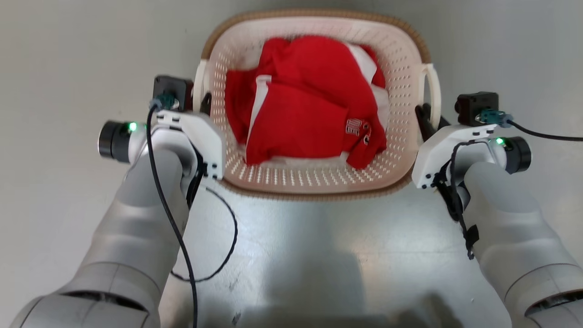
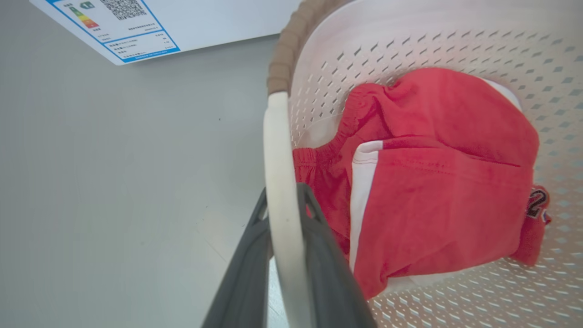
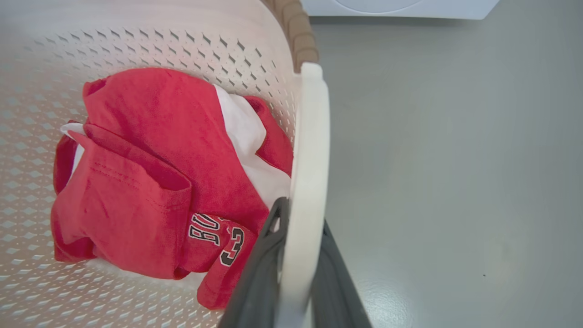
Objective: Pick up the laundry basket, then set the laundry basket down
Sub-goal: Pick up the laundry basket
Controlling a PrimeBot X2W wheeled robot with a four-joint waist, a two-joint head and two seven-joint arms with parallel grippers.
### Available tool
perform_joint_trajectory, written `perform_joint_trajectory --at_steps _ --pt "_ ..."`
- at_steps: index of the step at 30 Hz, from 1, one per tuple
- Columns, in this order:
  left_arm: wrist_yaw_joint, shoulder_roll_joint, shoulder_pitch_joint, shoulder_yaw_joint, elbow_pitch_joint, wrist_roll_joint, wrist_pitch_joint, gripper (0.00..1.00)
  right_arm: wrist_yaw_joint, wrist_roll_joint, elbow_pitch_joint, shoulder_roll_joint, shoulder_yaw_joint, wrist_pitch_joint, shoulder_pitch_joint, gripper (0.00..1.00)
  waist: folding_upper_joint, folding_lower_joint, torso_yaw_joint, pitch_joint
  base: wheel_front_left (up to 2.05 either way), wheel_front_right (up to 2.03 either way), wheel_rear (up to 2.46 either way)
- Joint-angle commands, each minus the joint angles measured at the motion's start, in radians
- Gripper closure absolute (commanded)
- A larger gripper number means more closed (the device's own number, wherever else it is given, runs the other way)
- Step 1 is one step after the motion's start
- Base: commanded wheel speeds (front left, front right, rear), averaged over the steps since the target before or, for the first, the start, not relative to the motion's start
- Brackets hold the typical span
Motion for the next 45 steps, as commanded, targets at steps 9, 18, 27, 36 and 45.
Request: perform_joint_trajectory --at_steps 9,18,27,36,45 --pt "-0.032 0.058 0.154 -0.007 0.003 -0.020 0.056 1.00 0.005 0.145 0.004 0.014 0.191 0.133 0.097 1.00 0.0000 0.0000 -0.053 -0.260 0.00 0.00 0.00" --pt "-0.075 0.083 0.366 -0.005 0.006 -0.074 0.119 1.00 0.005 0.356 -0.065 0.014 0.383 0.299 0.245 1.00 0.0000 0.0000 -0.125 -0.555 0.00 0.00 0.00" --pt "-0.085 0.093 0.484 -0.026 0.006 -0.110 0.175 1.00 0.005 0.465 -0.070 0.014 0.497 0.362 0.314 1.00 0.0000 0.0000 -0.163 -0.724 0.00 0.00 0.00" --pt "-0.086 0.082 0.529 -0.104 0.005 -0.162 0.276 1.00 0.005 0.527 -0.036 0.014 0.555 0.373 0.336 1.00 0.0000 0.0000 -0.163 -0.823 0.00 0.00 0.00" --pt "-0.086 0.093 0.545 -0.186 -0.019 -0.215 0.350 1.00 0.005 0.565 -0.016 0.014 0.591 0.369 0.346 1.00 0.0000 0.0000 -0.140 -0.872 0.00 0.00 0.00"
